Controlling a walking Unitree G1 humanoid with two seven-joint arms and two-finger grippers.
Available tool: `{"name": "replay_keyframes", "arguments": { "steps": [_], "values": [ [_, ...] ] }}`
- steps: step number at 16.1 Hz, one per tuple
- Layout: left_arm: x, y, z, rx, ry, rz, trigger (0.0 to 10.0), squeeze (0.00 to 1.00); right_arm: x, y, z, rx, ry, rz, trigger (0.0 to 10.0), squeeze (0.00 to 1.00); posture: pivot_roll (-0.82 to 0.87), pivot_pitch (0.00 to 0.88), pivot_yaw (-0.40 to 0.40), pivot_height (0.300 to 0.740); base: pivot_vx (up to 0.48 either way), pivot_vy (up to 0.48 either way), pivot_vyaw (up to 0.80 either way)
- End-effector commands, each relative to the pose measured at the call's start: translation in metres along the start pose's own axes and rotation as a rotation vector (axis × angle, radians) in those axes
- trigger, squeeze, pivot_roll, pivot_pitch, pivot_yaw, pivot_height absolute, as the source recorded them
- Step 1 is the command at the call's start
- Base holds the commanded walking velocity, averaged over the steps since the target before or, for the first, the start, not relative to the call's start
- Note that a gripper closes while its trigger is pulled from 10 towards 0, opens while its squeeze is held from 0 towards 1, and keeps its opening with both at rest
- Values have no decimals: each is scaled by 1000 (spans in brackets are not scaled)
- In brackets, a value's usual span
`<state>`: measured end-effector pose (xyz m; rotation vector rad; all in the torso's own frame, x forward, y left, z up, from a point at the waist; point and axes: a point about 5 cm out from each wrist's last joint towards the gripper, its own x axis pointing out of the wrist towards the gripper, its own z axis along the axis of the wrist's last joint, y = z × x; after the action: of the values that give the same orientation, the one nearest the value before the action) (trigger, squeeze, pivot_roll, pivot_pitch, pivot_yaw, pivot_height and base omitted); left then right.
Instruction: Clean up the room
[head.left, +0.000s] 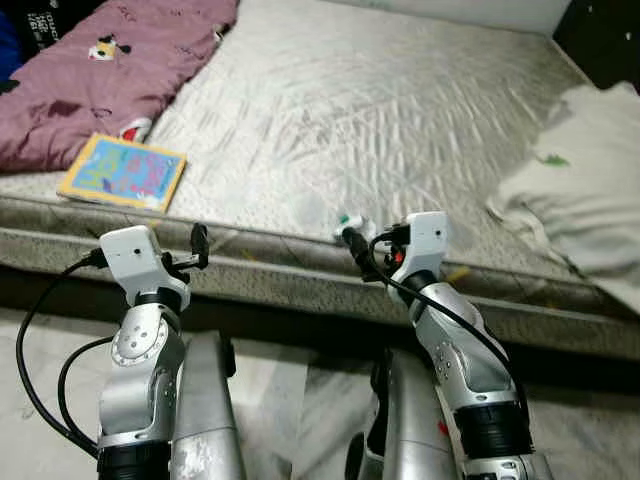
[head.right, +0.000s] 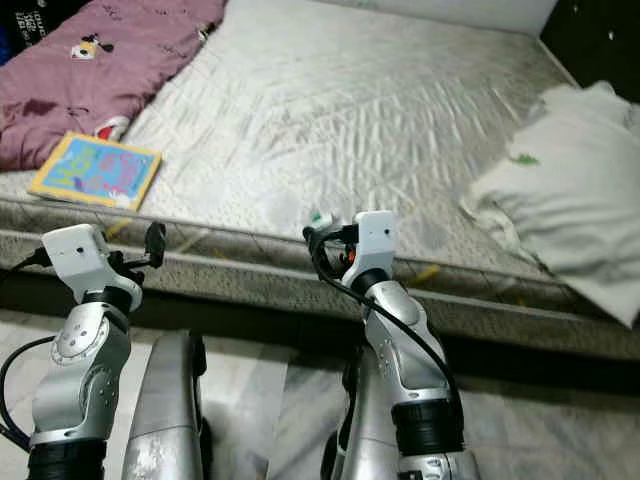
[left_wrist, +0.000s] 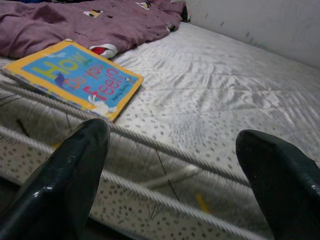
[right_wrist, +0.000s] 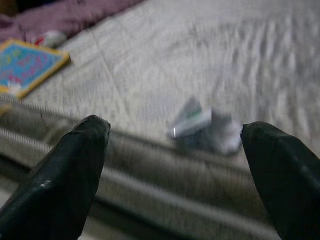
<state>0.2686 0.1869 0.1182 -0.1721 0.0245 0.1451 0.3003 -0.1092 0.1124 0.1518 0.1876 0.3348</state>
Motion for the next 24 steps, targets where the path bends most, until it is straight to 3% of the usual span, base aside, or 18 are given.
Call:
{"name": "replay_keyframes", "arguments": {
  "steps": [1, 3, 10, 13, 19, 24],
  "values": [
    [-5, -2, 5, 0, -14, -8, 10000, 0, 4, 0, 7, -28, 1, 18, 10000, 0, 51, 117, -79, 499, 0, 0, 0],
    [-7, -2, 7, 10, -10, -34, 10000, 0, 8, -12, 5, -49, 5, -34, 10000, 0, 65, 123, -76, 499, 362, 315, 0],
    [-1, -4, 14, 31, 0, -63, 10000, 0, 18, -28, 12, -68, -21, -107, 10000, 0, 80, 138, -38, 499, 252, 86, 0],
    [2, -6, 16, 17, -7, -69, 10000, 0, 22, -31, 15, -116, -34, -103, 10000, 0, 78, 132, -38, 499, 92, 0, 0],
    [-9, -3, 8, 18, 30, -37, 10000, 0, 31, -38, 9, -241, 8, -43, 10000, 0, 106, 139, -39, 499, 0, 0, 90],
    [-8, -10, 9, 15, 39, -62, 10000, 0, 40, -38, 8, -245, 16, -42, 10000, 0, 118, 150, -45, 499, 0, 0, 320]
  ]
}}
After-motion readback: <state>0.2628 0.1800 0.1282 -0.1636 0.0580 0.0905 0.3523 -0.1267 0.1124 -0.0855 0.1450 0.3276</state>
